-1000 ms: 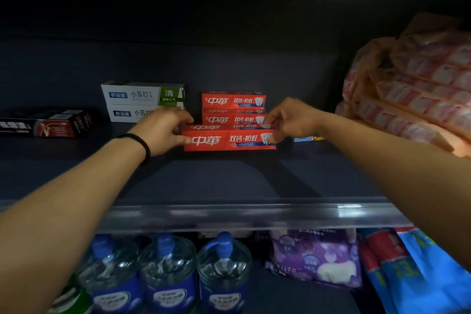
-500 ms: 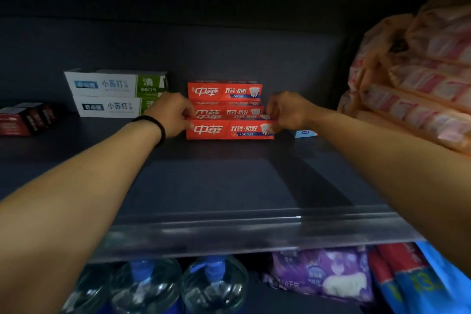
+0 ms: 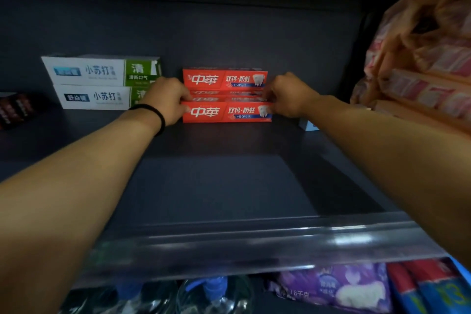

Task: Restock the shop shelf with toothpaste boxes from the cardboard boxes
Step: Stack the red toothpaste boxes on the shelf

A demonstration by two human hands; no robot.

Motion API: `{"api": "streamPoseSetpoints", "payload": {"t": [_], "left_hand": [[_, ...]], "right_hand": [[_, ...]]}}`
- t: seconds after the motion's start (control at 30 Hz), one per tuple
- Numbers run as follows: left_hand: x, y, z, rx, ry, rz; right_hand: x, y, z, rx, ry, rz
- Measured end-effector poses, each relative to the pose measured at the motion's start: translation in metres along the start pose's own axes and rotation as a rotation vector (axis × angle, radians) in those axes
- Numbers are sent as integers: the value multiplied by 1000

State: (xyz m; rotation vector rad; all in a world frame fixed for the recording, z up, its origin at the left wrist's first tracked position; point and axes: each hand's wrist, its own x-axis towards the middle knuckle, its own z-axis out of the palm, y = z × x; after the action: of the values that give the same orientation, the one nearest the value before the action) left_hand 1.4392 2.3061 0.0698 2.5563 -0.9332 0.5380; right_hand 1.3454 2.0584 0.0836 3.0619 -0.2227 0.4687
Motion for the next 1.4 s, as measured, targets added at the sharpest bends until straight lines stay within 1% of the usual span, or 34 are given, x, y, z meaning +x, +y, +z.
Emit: {"api": "streamPoseSetpoints", "payload": {"t": [0.47, 0.57, 0.73, 0.93, 1.13, 1.27, 1.4], "left_hand": [[8, -1, 1, 108, -19, 57], [4, 3, -7, 140, -42, 86], [-17, 22, -31, 169, -34, 164], [-73, 57, -73, 170, -59, 212], [-150, 84, -118, 199, -57, 239], [-204, 101, -136, 158, -93, 246], [-257, 122, -135, 127, -165, 275]], "right_hand": [[0, -5, 2, 22, 29, -10], [-6, -8, -3, 10, 19, -23], [-29, -22, -27, -44, 58, -34], [-87, -61, -67, -74, 63, -43], [-164, -103, -101, -24, 123, -121], [-222, -124, -112, -36, 97, -143], [-282, -138, -107, -4, 62, -139]]}}
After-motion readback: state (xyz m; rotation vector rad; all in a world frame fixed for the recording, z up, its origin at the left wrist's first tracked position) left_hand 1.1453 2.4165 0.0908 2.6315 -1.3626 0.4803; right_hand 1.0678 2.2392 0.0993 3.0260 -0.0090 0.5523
